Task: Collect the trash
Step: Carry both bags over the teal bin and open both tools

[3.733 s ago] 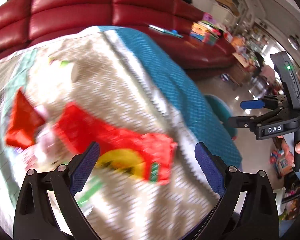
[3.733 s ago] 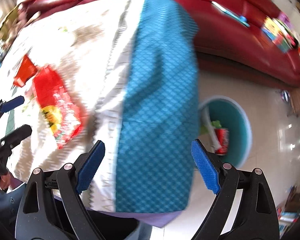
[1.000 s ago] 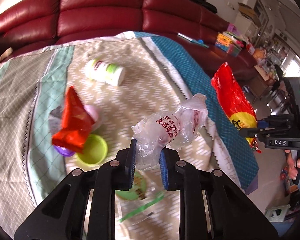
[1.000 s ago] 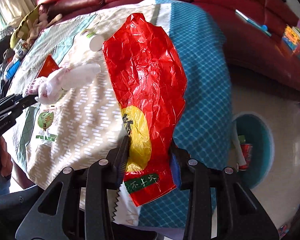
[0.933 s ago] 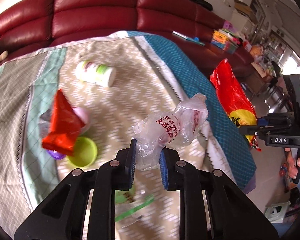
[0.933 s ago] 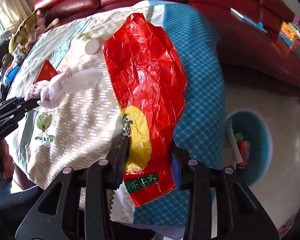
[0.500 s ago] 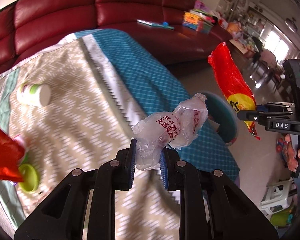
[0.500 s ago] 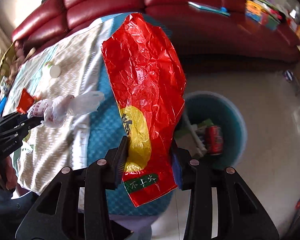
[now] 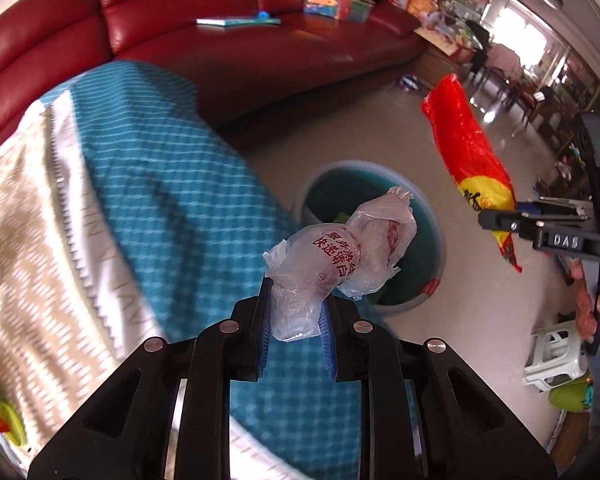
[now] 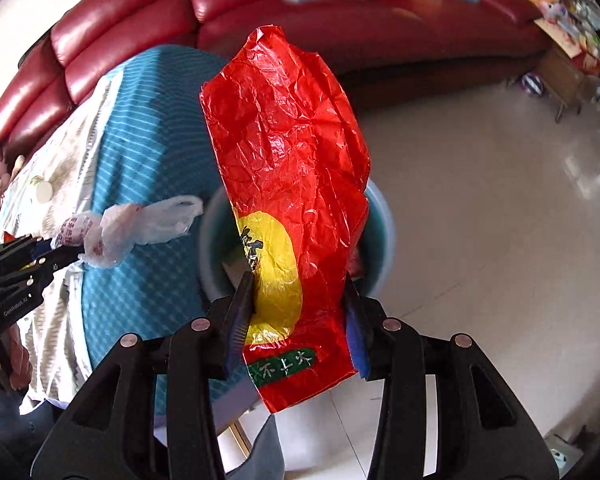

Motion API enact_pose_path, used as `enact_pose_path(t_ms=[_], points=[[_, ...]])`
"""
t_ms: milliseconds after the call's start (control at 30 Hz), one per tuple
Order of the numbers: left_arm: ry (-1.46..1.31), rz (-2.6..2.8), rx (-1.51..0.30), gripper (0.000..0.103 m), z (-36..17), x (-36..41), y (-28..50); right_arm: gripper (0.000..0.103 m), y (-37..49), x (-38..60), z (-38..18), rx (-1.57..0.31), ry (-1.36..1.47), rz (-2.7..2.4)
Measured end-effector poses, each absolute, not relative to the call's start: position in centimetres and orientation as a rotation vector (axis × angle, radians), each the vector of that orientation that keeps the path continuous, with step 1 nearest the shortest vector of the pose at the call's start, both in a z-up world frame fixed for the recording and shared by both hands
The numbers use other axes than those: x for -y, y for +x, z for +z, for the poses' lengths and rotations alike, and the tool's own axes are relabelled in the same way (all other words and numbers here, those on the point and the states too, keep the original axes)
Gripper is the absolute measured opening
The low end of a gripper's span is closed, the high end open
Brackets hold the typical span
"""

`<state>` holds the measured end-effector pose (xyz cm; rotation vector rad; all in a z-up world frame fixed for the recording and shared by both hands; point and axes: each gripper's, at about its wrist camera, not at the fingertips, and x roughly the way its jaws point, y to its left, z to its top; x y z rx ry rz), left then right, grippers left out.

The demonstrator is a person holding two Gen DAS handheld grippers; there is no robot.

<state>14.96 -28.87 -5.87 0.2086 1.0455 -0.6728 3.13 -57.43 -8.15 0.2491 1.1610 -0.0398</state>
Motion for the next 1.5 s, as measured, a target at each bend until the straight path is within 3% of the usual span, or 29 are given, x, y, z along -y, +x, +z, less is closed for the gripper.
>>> enact_pose_path(t_ms=[600,667,733,933,1167,1300,1500], points=[[0.218,-0.752,-1.134,0.025,-10.4,37.1,18.6,0.043,4.8,60.9,-10.3,-1.245,0.263,-0.085],[0.224,-0.758,-1.143,0.029,-10.8,37.5,19.0,0.043,5.1,60.9,-10.3,-1.246,0.263,-0.091],[0.234,-0.758,-1.141,0.049,-11.2,38.2,19.3,0.044,5.3,61.0,-10.3,-1.247,0.264,-0.095],[0.213,-0.750,-1.127,0.075,-11.0,37.7,19.5,0.045,6.1,60.2,-10.9,-1.269,0.248,-0.084],[0.176,-0.736,-1.126,0.085,-10.7,35.5,19.2,0.050,7.1,59.2,-11.4,-1.279,0.237,-0.067],[0.159,-0.733,-1.117,0.089,-10.1,34.2,18.8,0.068,7.6,59.0,-11.6,-1.278,0.251,-0.063],[0.144,-0.733,-1.112,0.090,-9.8,32.5,18.2,0.072,8.2,58.4,-12.1,-1.289,0.258,-0.067]])
